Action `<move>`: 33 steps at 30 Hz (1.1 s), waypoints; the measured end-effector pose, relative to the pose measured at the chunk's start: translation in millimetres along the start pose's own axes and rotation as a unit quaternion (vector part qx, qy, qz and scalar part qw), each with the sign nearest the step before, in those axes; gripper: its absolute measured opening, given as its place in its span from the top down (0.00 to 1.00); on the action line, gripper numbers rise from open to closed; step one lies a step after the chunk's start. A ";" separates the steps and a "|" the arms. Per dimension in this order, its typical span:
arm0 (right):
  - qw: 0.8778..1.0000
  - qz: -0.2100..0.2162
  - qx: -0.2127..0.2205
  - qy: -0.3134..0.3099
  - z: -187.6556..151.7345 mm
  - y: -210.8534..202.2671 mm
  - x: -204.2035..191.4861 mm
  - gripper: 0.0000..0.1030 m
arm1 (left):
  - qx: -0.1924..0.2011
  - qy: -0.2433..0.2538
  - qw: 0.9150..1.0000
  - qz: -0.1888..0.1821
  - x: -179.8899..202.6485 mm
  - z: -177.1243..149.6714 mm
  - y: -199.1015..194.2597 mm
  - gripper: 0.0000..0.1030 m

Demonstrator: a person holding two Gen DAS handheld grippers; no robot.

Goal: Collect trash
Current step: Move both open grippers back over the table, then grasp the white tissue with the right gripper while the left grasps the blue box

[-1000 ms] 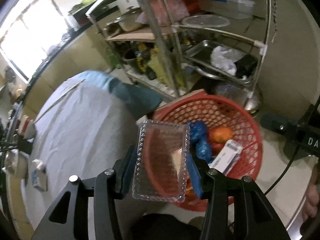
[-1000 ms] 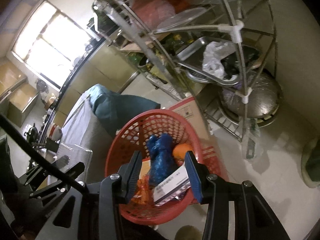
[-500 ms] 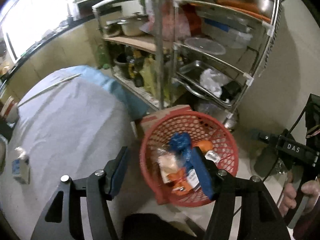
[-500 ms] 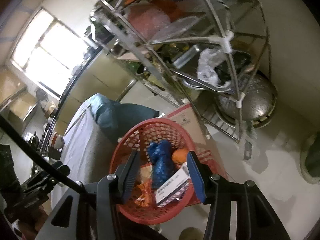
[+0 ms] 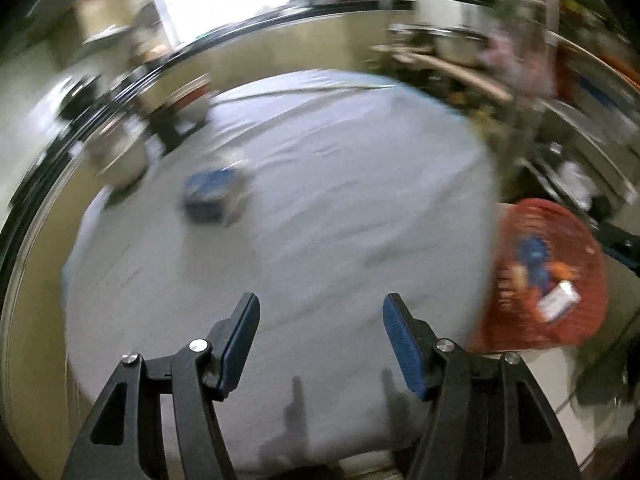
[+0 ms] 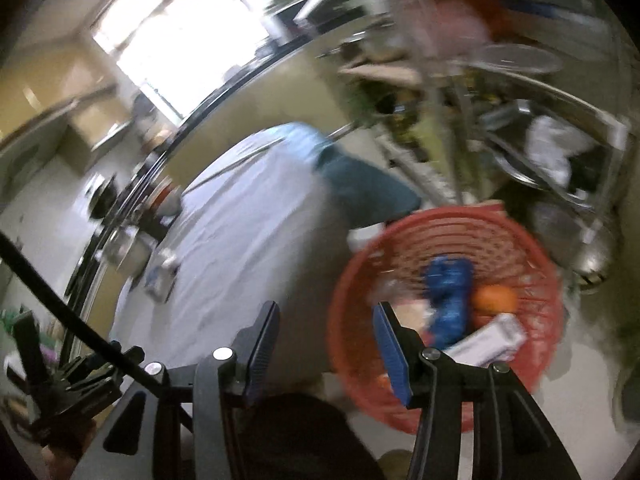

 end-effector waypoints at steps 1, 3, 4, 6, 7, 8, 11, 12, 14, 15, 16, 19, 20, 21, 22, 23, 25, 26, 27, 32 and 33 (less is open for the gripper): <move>1.000 0.007 -0.006 -0.011 -2.0 5.6 -13.4 0.49 | -0.004 -0.015 1.000 0.007 -14.1 -5.1 1.8 0.37; 0.999 0.018 -0.020 -0.037 -8.3 16.5 -39.7 0.49 | -0.010 -0.046 0.999 0.023 -46.9 -16.6 4.2 0.37; 0.998 0.023 -0.027 -0.051 -11.5 21.8 -52.1 0.49 | -0.011 -0.062 0.997 0.034 -62.6 -22.3 6.4 0.37; 0.996 0.031 -0.041 -0.076 -18.4 31.8 -74.4 0.49 | -0.014 -0.089 0.994 0.059 -93.4 -36.2 10.1 0.37; 0.994 0.036 -0.047 -0.088 -22.5 36.5 -85.5 0.49 | -0.014 -0.097 0.993 0.067 -104.2 -41.9 10.7 0.37; 0.993 0.039 -0.053 -0.098 -26.0 41.2 -95.1 0.49 | -0.015 -0.107 0.991 0.078 -117.8 -48.7 11.8 0.37; 0.988 0.047 -0.072 -0.128 -38.7 53.8 -121.7 0.49 | -0.018 -0.127 0.987 0.094 -142.2 -64.3 12.0 0.37; 0.986 0.052 -0.078 -0.136 -44.2 57.7 -130.3 0.49 | -0.018 -0.131 0.986 0.099 -148.3 -67.1 13.2 0.37; 0.983 0.062 -0.089 -0.149 -54.0 64.7 -145.8 0.49 | -0.016 -0.140 0.984 0.109 -161.8 -73.9 11.2 0.37; 0.981 0.063 -0.093 -0.156 -56.9 67.6 -151.2 0.49 | -0.015 -0.144 0.983 0.110 -164.8 -76.7 9.4 0.37; 0.979 0.063 -0.098 -0.166 -62.1 70.9 -158.4 0.49 | -0.014 -0.152 0.982 0.111 -171.8 -80.2 9.2 0.37; 0.974 0.069 -0.110 -0.186 -72.5 76.5 -175.1 0.49 | -0.014 -0.174 0.978 0.111 -185.5 -87.9 7.9 0.37; 0.971 0.074 -0.115 -0.194 -75.7 79.2 -183.2 0.49 | -0.014 -0.178 0.978 0.110 -188.4 -89.2 8.8 0.37; 0.969 0.077 -0.120 -0.201 -77.2 82.2 -190.4 0.49 | -0.013 -0.185 0.977 0.109 -193.3 -92.8 9.4 0.37; 0.967 0.081 -0.124 -0.207 -76.9 85.6 -197.3 0.49 | -0.014 -0.189 0.976 0.108 -195.3 -94.4 10.6 0.37; 0.966 0.086 -0.126 -0.210 -75.4 89.1 -203.9 0.49 | -0.015 -0.193 0.975 0.106 -197.9 -95.3 12.1 0.37; 0.963 0.105 -0.131 -0.211 -68.2 97.1 -220.2 0.49 | -0.016 -0.201 0.975 0.097 -202.7 -98.6 14.9 0.37; 0.962 0.115 -0.133 -0.209 -62.4 103.6 -230.3 0.49 | -0.016 -0.204 0.975 0.092 -204.1 -101.7 15.0 0.37; 0.961 0.122 -0.134 -0.207 -58.8 108.7 -238.1 0.49 | -0.017 -0.205 0.974 0.090 -205.3 -102.8 15.7 0.37; 0.960 0.134 -0.126 -0.210 -34.3 148.3 -278.2 0.49 | -0.024 -0.218 0.972 0.083 -217.8 -112.8 18.3 0.37; 0.960 0.136 -0.125 -0.211 -29.2 158.2 -286.6 0.49 | -0.026 -0.220 0.972 0.082 -220.6 -114.3 19.0 0.37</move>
Point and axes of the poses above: each gripper's, at about its wrist camera, not at the fingertips, and y roughly the way its jaws point, x to its right, z to its top, the point moved 6 cm from there along y, roughly the way its jaws point, and after that the axes turned 1 degree about -x, right-handed, at the moved point
